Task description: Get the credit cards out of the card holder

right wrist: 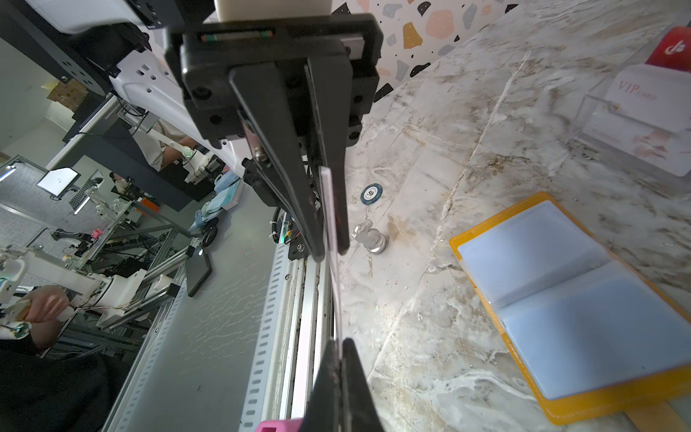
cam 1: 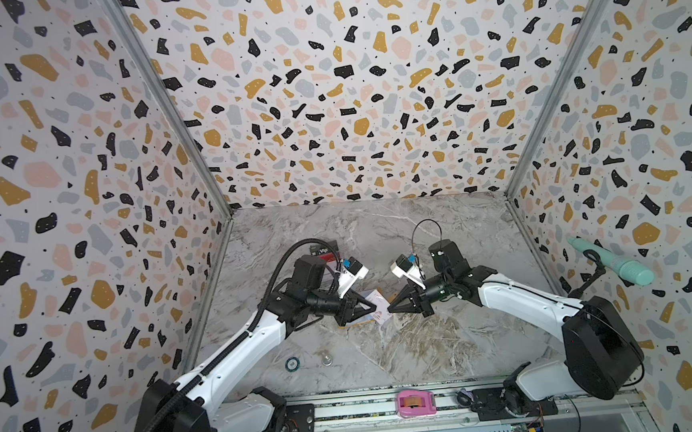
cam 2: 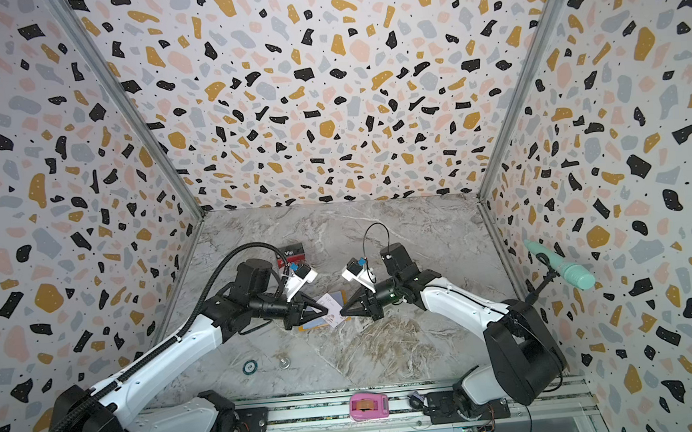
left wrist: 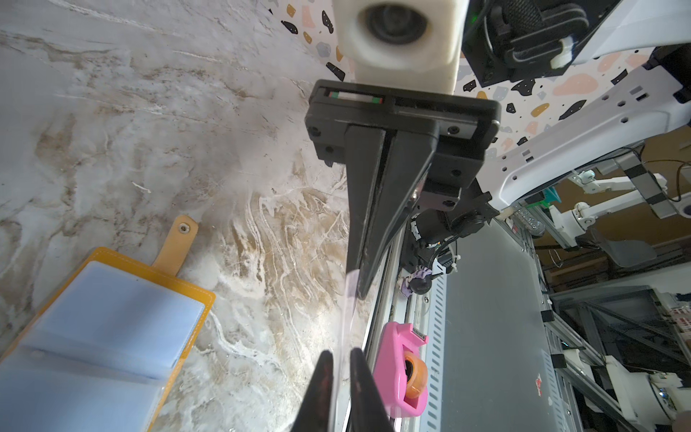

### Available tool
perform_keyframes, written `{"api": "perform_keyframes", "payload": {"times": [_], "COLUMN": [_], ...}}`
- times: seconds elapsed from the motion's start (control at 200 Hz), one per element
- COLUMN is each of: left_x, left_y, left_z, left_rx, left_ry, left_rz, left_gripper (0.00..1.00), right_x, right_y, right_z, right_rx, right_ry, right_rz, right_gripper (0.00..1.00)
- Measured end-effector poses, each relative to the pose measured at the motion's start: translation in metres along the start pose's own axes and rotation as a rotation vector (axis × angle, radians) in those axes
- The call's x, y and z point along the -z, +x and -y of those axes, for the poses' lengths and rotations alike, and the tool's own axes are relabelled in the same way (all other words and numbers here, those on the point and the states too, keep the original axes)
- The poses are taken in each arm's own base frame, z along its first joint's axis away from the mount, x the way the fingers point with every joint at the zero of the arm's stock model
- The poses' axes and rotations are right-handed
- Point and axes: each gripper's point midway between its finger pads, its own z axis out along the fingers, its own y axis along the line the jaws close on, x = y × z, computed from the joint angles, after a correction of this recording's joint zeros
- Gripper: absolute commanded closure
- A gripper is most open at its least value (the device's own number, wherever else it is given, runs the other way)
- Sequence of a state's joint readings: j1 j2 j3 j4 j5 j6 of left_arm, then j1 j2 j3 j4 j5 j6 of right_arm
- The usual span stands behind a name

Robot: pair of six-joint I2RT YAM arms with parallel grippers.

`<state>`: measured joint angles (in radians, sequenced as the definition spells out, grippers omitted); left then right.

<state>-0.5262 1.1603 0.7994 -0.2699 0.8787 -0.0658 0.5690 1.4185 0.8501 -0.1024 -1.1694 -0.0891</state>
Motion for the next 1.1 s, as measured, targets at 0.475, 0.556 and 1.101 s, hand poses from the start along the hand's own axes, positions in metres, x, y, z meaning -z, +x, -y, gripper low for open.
{"api": "perform_keyframes", "payload": {"times": [0.475,0.556,1.101], "left_x": [0.016,0.023,0.059], "left_y": [-0.035,-0.045,-0.070], "left_z": [0.008,0.009,0.000], "left_rx": [0.004,0.005,0.117], "left_ry": [-0.047,-0.074,-0.107], "left_rz": [0.152,0.219,0.666], "left_gripper": [1.00,1.00,1.00], "right_x": [0.007,0.011,0.015], "right_y": [-0.004,-0.013,-0.083], "right_z": [-0.006,-0.015,-0.013], "right_rx": [0.007,0.024,-0.046], "right_ry": [0.044,0.040,0.046], "right_rz": [0.102,0.160,0.534], "right_gripper": [0.37,0.31,0.46]}}
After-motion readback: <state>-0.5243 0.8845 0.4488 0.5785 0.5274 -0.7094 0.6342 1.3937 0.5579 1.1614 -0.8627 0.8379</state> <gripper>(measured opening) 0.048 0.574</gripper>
